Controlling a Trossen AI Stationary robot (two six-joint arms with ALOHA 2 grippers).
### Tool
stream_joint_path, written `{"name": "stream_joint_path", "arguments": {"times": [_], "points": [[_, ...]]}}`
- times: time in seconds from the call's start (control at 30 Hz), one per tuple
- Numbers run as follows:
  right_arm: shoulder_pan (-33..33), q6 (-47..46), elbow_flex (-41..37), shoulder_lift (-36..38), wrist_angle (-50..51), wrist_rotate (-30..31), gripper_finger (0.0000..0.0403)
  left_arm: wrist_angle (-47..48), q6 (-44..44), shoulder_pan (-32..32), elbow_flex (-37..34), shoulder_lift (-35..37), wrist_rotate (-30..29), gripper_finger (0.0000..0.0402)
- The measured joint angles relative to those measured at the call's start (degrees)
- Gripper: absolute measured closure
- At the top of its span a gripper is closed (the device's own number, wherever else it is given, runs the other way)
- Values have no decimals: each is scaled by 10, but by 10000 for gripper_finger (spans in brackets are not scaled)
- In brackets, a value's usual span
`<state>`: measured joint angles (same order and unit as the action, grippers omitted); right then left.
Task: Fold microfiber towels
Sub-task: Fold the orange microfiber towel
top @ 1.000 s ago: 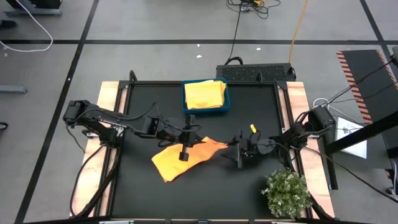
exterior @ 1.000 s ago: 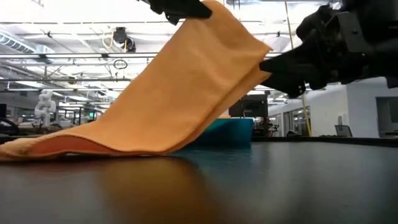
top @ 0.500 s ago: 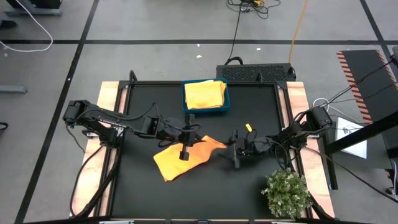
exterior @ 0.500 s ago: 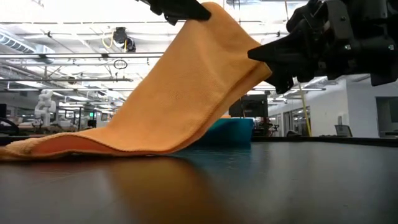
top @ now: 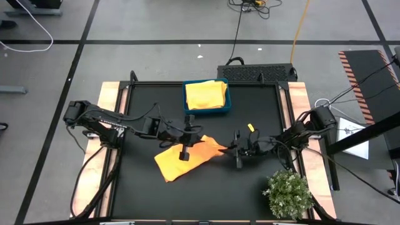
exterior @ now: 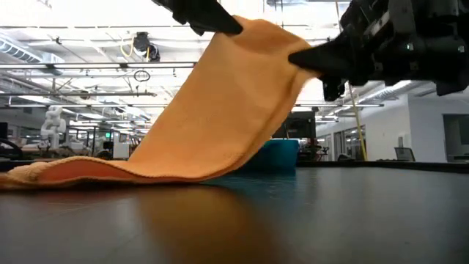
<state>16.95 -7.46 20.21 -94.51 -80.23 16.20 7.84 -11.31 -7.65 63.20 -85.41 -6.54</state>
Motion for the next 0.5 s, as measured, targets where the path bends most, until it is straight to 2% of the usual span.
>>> {"name": "stream_joint_path", "arguments": {"times": [0.07, 0.27, 0.33, 0.5], "points": [[0, -11, 0, 13, -2, -13, 400, 3, 12, 0, 0, 0, 4, 398], [0, -48, 0, 91, 4, -105, 401, 18, 38, -11, 0, 45, 13, 398], [-1, -64, 1, 119, 9, -112, 401, 8, 63, -15, 0, 61, 14, 398], [-1, -85, 31, 202, 127, -112, 402, 2, 91, -37, 0, 99, 14, 399]]}}
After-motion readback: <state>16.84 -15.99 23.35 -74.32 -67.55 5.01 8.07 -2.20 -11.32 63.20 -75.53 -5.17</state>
